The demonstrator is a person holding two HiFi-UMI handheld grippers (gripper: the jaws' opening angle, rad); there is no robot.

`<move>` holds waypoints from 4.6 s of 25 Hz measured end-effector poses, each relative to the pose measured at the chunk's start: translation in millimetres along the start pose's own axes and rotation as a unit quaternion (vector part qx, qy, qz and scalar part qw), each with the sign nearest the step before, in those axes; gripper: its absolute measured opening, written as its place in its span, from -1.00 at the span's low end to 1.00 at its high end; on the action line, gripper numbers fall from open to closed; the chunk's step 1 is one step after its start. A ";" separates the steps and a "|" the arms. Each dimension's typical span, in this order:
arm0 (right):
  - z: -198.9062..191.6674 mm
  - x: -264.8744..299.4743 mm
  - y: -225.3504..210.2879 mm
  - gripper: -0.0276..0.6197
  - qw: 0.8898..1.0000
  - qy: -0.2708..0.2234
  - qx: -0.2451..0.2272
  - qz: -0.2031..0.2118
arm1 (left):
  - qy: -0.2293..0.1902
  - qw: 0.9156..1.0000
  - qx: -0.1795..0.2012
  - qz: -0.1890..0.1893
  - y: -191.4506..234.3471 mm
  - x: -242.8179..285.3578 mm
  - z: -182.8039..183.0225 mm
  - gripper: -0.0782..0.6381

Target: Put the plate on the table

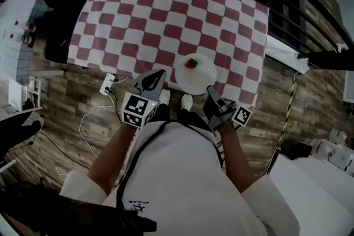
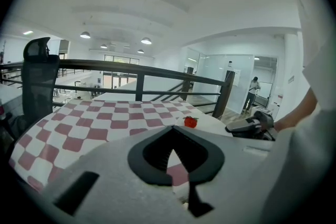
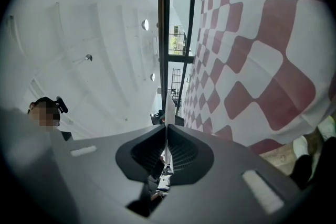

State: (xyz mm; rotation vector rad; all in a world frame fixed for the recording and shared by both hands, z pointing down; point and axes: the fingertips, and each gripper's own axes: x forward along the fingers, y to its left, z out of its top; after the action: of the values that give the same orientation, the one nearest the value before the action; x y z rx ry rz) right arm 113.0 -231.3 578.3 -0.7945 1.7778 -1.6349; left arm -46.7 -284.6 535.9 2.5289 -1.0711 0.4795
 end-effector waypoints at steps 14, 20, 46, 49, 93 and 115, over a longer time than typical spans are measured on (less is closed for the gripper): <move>5.0 10.9 -40.7 -0.85 0.998 0.061 0.002 -0.017 | 0.013 0.999 -0.007 0.047 -7.5 16.3 -17.5 -0.77; 2.3 16.2 -62.6 -0.85 0.996 0.079 0.009 -0.029 | 0.020 0.998 -0.012 0.056 -6.5 19.1 -23.3 -0.77; -4.9 17.7 -117.7 -0.85 0.990 0.094 0.015 -0.102 | 0.044 0.998 -0.024 0.049 -9.6 30.0 -50.4 -0.77; -2.7 18.9 -123.6 -0.86 0.988 0.092 0.012 -0.121 | 0.046 0.998 -0.022 0.046 -7.5 29.3 -51.8 -0.77; 0.8 13.6 -156.1 -0.64 0.886 0.126 -0.137 -0.425 | 0.039 0.999 0.010 0.010 -4.3 20.5 -28.5 -0.77; 5.7 -9.0 -93.9 -0.81 0.922 0.090 -0.154 -0.344 | 0.015 0.999 0.037 -0.011 -27.0 17.0 0.1 -0.77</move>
State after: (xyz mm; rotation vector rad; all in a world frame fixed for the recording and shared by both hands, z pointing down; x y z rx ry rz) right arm 126.5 -234.4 671.7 -1.6025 2.0518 -1.9160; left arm -15.7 -277.5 538.2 2.5863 -1.0317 0.5578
